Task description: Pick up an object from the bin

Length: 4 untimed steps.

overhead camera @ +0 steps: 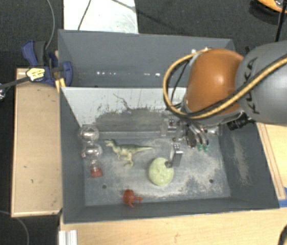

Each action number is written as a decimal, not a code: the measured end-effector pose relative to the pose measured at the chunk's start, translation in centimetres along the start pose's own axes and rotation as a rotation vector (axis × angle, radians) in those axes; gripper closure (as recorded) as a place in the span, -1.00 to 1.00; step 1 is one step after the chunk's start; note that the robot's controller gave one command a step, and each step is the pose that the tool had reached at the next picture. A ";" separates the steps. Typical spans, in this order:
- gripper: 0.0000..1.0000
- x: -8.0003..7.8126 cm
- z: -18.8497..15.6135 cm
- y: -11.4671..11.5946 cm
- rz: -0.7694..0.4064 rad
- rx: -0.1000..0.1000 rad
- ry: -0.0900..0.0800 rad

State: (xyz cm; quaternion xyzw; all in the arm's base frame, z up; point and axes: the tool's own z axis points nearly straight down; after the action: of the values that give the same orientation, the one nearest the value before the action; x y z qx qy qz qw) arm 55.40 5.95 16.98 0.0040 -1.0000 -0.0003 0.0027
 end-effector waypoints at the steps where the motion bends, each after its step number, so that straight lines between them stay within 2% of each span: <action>1: -1.00 -0.2 -0.4 0.0 0.002 0.000 -0.008; 2: -1.00 3.3 4.8 0.0 -0.065 -0.001 -0.009; 3: -1.00 5.6 6.0 0.1 -0.086 0.000 -0.002; 4: -1.00 5.2 5.1 -0.6 -0.248 0.000 -0.013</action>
Offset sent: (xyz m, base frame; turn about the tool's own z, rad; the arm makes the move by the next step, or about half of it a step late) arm -0.0678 0.0000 -0.0998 -0.1349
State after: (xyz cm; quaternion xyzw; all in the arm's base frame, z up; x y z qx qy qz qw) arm 50.21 5.36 11.95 0.1276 -0.9918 -0.0007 -0.0038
